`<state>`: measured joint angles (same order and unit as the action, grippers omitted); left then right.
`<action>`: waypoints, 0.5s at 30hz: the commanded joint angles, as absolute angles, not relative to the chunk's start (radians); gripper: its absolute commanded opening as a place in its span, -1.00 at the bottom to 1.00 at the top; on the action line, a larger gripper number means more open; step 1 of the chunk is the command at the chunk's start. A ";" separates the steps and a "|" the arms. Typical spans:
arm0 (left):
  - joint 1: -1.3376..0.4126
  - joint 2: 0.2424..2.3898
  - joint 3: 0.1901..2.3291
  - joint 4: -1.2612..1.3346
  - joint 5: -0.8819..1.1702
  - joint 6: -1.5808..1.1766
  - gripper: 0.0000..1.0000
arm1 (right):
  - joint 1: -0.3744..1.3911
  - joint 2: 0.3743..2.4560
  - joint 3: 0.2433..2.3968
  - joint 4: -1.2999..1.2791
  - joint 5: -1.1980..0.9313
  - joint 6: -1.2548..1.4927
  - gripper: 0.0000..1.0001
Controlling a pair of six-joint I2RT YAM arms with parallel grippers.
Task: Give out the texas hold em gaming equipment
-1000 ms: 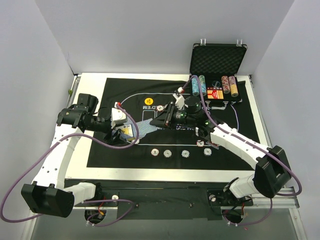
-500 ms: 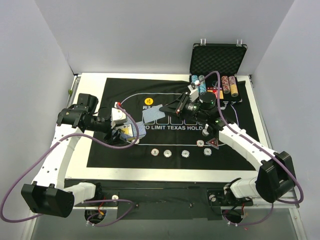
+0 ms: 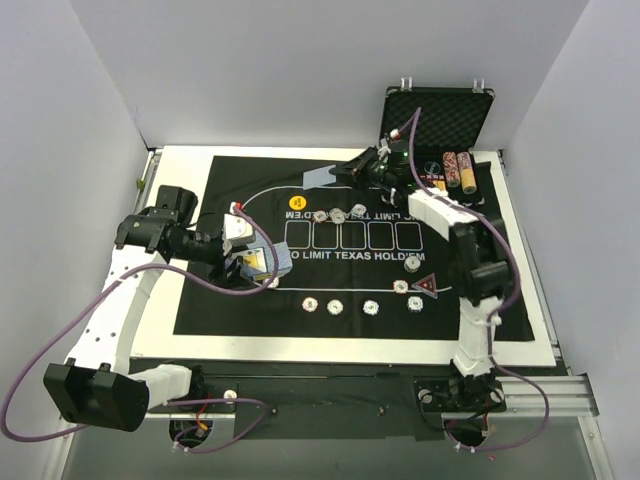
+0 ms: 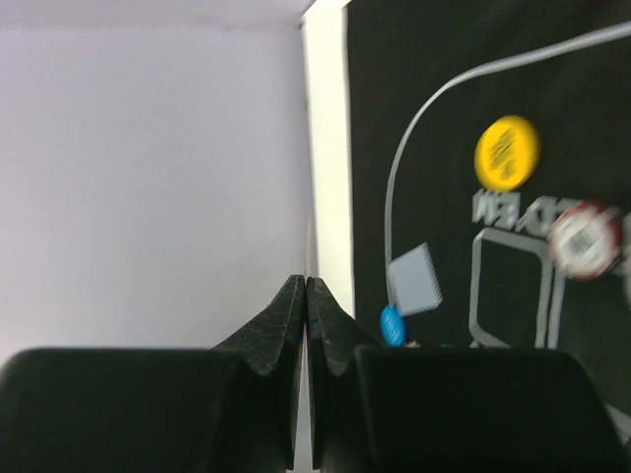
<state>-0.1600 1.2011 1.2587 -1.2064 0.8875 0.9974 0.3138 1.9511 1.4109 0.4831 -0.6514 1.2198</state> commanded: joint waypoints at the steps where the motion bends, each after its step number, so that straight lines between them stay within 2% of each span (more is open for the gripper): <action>1: -0.156 1.203 1.304 -1.175 0.940 0.999 -0.75 | 0.279 2.175 1.609 0.479 -0.618 1.195 -1.00; 8: -0.152 1.204 1.307 -1.195 0.928 1.014 -0.76 | 0.275 2.394 1.926 0.203 -0.520 1.050 -1.00; 15: -0.149 1.212 1.305 -1.203 0.936 1.017 -0.76 | 0.279 2.470 2.019 0.062 -0.468 0.990 -0.97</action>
<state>-0.1558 1.2110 1.2591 -1.2098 0.8867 1.0031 0.2699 2.4630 1.9568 0.1471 -0.5102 1.0580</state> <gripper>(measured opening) 0.751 0.001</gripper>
